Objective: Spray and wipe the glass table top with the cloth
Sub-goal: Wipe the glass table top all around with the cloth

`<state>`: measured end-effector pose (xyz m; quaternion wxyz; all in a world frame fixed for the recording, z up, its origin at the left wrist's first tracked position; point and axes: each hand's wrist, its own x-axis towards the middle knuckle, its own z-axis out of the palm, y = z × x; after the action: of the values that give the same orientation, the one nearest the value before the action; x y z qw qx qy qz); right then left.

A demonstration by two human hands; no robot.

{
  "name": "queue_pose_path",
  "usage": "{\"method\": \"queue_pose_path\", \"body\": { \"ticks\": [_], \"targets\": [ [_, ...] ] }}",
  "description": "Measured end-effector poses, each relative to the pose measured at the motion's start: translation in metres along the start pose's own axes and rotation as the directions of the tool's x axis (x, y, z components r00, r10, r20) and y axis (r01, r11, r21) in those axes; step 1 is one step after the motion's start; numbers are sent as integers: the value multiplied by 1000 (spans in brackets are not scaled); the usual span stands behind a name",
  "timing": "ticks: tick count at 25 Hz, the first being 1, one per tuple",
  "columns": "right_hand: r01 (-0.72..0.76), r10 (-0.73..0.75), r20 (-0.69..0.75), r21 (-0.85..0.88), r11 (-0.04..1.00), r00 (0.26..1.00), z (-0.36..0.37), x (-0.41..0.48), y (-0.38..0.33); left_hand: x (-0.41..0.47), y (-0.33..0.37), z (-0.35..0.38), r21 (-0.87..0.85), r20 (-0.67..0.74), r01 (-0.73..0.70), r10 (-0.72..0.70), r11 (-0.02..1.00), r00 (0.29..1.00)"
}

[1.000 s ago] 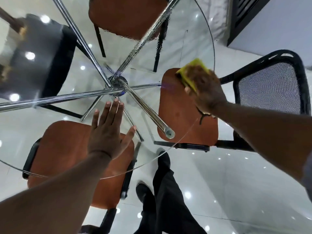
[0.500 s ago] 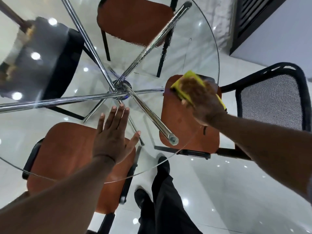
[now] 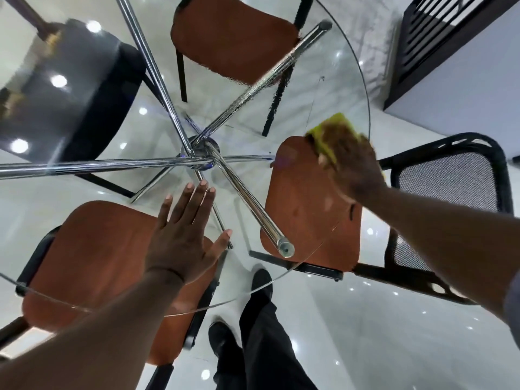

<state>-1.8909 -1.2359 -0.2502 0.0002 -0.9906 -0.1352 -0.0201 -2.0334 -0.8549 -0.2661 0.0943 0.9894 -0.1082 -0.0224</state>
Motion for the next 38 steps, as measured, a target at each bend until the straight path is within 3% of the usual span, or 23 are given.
{"method": "queue_pose_path", "body": {
  "ticks": [3,5,7,9,11,16,19,22,27,29,32,36,38],
  "targets": [
    [-449,455,-38,112,887,890,-2,13,-6,-1,-1,-2,2,5,-13,13,1000,1000],
    [-541,546,3,140,829,837,-6,-5,-35,0,-1,-5,-6,18,-16,16,1000,1000],
    [-397,399,-9,96,913,917,-6,-43,-72,0,0,-7,-6,33,-12,12,1000,999],
    [-24,23,32,41,999,999,-6,-82,-112,0,0,-8,-9,53,-6,6,1000,999],
    [186,-190,79,61,981,979,-8,-81,-133,1,0,-8,-5,64,6,-5,1000,998],
    [223,-229,64,82,971,971,0,18,-189,2,0,-9,-47,42,5,-4,999,999],
    [222,-220,-29,108,969,975,13,85,-234,2,-2,-10,-57,51,5,-2,998,999],
    [74,-67,-67,111,991,995,14,175,-265,3,-2,-12,-74,46,15,-12,997,999],
    [-149,140,65,178,973,988,7,279,-271,2,-3,-10,-92,38,17,-14,996,999],
    [-128,122,47,177,976,991,6,267,-266,2,-3,-12,-87,56,15,-10,996,998],
    [-61,77,-96,160,985,992,4,179,-250,2,-3,-14,-74,97,27,-20,997,995],
    [0,3,-20,145,989,1000,-6,35,-227,2,-3,-14,-75,115,39,-30,996,993],
    [8,-6,-9,130,992,1000,-3,41,-224,2,-3,-13,-78,110,34,-25,996,994]
  ]
}}
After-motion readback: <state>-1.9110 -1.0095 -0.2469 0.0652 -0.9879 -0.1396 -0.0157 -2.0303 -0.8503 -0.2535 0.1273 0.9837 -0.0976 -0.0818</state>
